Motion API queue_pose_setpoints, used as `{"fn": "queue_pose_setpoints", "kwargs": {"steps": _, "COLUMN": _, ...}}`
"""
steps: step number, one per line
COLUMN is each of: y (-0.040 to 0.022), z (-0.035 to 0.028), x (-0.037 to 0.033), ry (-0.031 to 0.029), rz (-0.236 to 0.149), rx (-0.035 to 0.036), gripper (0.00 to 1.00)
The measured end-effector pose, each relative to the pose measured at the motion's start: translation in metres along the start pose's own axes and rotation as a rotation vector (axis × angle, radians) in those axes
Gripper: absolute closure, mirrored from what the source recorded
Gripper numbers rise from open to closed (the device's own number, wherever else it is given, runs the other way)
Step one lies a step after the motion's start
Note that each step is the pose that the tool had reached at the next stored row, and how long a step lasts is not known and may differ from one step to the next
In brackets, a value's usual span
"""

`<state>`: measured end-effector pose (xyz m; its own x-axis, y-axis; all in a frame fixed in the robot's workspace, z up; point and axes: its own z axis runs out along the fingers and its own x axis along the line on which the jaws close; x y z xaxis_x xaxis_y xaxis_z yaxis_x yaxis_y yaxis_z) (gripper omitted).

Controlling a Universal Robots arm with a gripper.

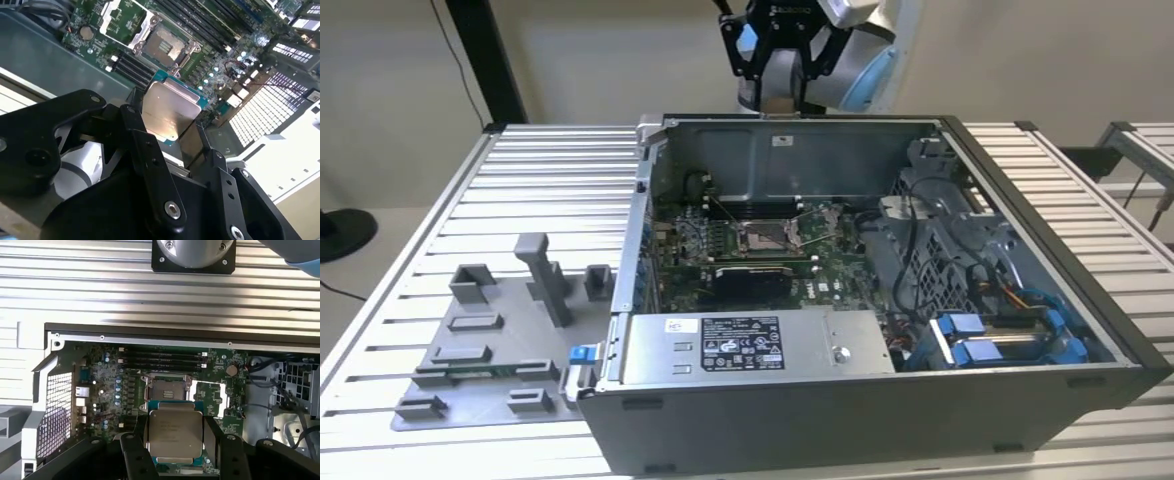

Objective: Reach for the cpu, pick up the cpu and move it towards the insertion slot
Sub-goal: 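Pick up the cpu and move it towards the insertion slot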

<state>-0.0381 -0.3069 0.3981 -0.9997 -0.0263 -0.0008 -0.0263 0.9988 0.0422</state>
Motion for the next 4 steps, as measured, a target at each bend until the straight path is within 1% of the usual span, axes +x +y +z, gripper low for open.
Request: {"fn": "queue_pose_setpoints", "kwargs": {"steps": 4, "y": 0.0000, "z": 0.0005, "x": -0.0002, "ry": 0.0000, "rz": 0.000, "rx": 0.0000, "gripper": 1.00}}
